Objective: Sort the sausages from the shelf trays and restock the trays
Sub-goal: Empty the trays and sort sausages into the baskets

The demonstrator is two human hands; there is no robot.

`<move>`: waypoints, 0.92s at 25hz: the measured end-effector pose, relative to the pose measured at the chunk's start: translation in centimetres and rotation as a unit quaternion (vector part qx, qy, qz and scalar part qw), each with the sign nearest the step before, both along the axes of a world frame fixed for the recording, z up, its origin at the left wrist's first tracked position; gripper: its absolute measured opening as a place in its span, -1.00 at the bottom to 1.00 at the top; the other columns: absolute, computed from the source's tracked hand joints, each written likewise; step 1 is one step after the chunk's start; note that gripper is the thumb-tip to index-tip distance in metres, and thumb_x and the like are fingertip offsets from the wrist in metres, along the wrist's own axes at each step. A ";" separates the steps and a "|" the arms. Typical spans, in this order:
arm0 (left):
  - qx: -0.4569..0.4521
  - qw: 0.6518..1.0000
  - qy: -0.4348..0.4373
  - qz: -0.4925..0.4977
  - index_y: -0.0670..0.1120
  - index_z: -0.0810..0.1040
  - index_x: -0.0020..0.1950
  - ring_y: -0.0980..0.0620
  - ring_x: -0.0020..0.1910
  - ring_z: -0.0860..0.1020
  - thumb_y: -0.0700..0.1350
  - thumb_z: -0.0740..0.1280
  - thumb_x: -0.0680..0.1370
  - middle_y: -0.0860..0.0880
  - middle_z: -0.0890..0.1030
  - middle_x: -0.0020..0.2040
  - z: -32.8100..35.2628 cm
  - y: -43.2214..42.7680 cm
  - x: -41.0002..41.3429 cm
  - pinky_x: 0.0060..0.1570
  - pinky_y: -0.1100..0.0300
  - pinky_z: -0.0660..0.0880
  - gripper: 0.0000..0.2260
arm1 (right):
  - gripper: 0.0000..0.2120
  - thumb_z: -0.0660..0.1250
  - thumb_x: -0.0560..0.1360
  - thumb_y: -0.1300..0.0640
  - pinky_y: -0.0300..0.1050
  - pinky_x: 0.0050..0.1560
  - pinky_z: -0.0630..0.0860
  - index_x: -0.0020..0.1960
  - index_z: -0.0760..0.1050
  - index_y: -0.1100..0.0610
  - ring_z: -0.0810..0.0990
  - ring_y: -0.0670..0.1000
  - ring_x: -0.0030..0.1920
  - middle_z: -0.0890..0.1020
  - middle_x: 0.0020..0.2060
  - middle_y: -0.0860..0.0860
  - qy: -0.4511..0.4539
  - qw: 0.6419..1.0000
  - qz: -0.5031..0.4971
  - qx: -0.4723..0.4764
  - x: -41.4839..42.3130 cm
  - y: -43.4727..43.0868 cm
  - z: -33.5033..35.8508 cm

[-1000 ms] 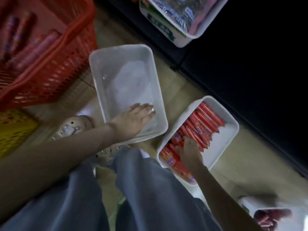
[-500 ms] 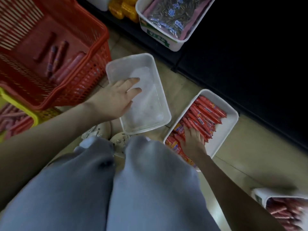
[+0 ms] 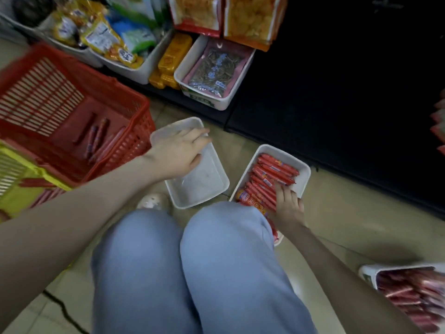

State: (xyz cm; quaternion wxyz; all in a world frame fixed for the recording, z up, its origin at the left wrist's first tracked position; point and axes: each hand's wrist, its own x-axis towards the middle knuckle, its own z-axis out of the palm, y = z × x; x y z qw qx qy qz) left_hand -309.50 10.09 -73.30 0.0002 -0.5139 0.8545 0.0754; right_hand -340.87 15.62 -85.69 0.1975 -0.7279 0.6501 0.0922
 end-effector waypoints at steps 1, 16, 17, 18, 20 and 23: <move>0.023 1.000 0.003 0.005 -0.22 0.45 0.34 -0.27 0.29 0.44 -0.18 0.30 0.49 -0.24 0.41 0.38 -1.5 -0.4 -0.5 0.24 -0.15 0.42 -0.59 | -0.27 0.32 0.49 -0.01 0.09 0.34 0.24 0.53 0.03 0.11 0.27 0.13 0.37 0.31 0.36 0.09 -0.014 1.000 -0.019 -0.002 -0.3 -0.2 -0.7; 0.096 0.988 -0.097 -0.072 -0.18 -0.01 0.55 -0.13 0.53 0.01 -0.12 0.05 0.61 -0.19 0.00 0.55 -22.6 -5.5 -7.4 0.48 0.05 -0.13 -0.47 | -0.18 0.44 0.35 -0.09 0.12 0.40 0.25 0.45 0.11 0.11 0.30 0.11 0.34 0.32 0.33 0.08 0.039 0.986 0.034 0.160 -0.2 -10.4 -14.4; 0.098 0.986 -0.108 -0.075 -0.18 -0.03 0.55 -0.14 0.53 -0.01 -0.10 0.10 0.61 -0.20 -0.02 0.55 -23.1 -5.7 -7.0 0.47 0.05 -0.16 -0.44 | -0.28 0.41 0.39 -0.06 0.12 0.37 0.29 0.41 0.17 0.11 0.34 0.11 0.31 0.36 0.30 0.08 0.040 0.986 0.025 0.160 -0.4 -11.1 -14.4; 0.091 0.987 -0.112 -0.074 -0.18 0.00 0.55 -0.14 0.53 0.03 -0.09 0.19 0.58 -0.21 0.01 0.55 -23.3 -5.8 -6.6 0.46 0.05 -0.15 -0.39 | -0.38 0.37 0.43 -0.02 0.10 0.33 0.33 0.38 0.21 0.12 0.37 0.11 0.29 0.40 0.28 0.09 0.040 0.986 0.017 0.162 -0.3 -11.7 -14.2; 0.081 0.992 -0.079 -0.054 -0.17 0.18 0.50 -0.12 0.48 0.19 -0.08 0.35 0.48 -0.19 0.17 0.51 -22.9 -5.9 -6.2 0.46 0.07 0.01 -0.35 | -0.52 0.30 0.48 0.08 0.04 0.30 0.36 0.34 0.25 0.13 0.40 0.11 0.27 0.43 0.25 0.10 0.048 0.987 0.031 0.150 -0.1 -12.1 -13.8; 0.115 0.992 0.047 -0.001 -0.19 0.35 0.42 -0.16 0.41 0.33 -0.17 0.32 0.50 -0.20 0.32 0.44 -20.5 -6.0 -5.6 0.40 0.03 0.24 -0.51 | -0.53 0.28 0.50 0.13 0.00 0.31 0.33 0.37 0.25 0.15 0.39 0.12 0.29 0.43 0.26 0.12 0.057 0.994 0.040 0.088 0.1 -11.0 -12.0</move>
